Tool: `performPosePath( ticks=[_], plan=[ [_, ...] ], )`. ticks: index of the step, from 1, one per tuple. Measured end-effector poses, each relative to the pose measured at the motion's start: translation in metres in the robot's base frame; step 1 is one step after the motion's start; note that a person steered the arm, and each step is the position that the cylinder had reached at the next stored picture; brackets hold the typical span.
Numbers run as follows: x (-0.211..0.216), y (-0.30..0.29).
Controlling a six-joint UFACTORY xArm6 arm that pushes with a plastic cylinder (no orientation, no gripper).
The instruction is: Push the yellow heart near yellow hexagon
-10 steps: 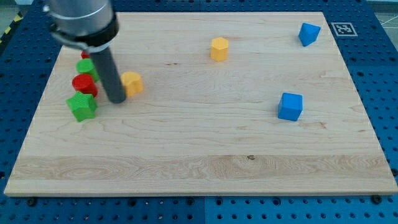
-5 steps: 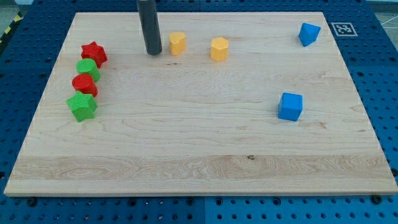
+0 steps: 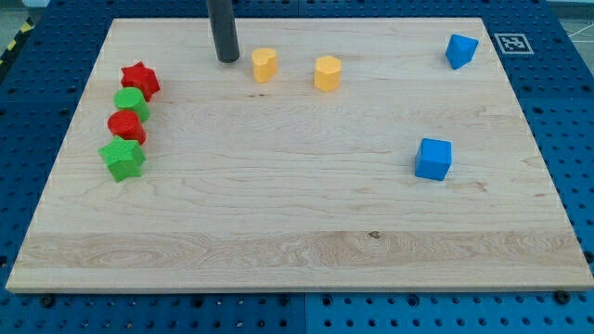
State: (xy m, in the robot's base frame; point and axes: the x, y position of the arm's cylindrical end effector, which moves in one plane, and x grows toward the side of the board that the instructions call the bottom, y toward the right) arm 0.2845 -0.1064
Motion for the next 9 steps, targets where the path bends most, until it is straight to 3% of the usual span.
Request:
performPosePath(
  ticks=[4, 6, 7, 9],
  plan=[
    [0.004, 0.008],
    [0.004, 0.071],
    [0.006, 0.072],
    [0.058, 0.093]
  ],
)
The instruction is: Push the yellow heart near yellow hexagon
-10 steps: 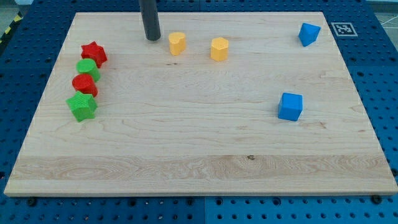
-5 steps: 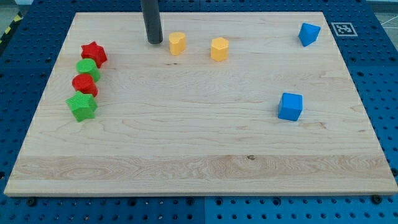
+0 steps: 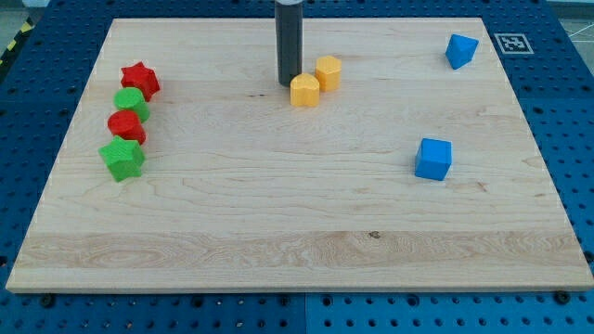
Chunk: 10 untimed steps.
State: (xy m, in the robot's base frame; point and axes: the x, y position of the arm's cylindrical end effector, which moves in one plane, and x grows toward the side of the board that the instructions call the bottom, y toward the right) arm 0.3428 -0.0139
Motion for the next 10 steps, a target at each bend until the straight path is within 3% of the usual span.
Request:
performPosePath(
  ticks=[4, 6, 9, 10],
  plan=[
    [0.015, -0.020],
    [0.015, 0.020],
    [0.020, 0.020],
    [0.089, 0.013]
  ],
)
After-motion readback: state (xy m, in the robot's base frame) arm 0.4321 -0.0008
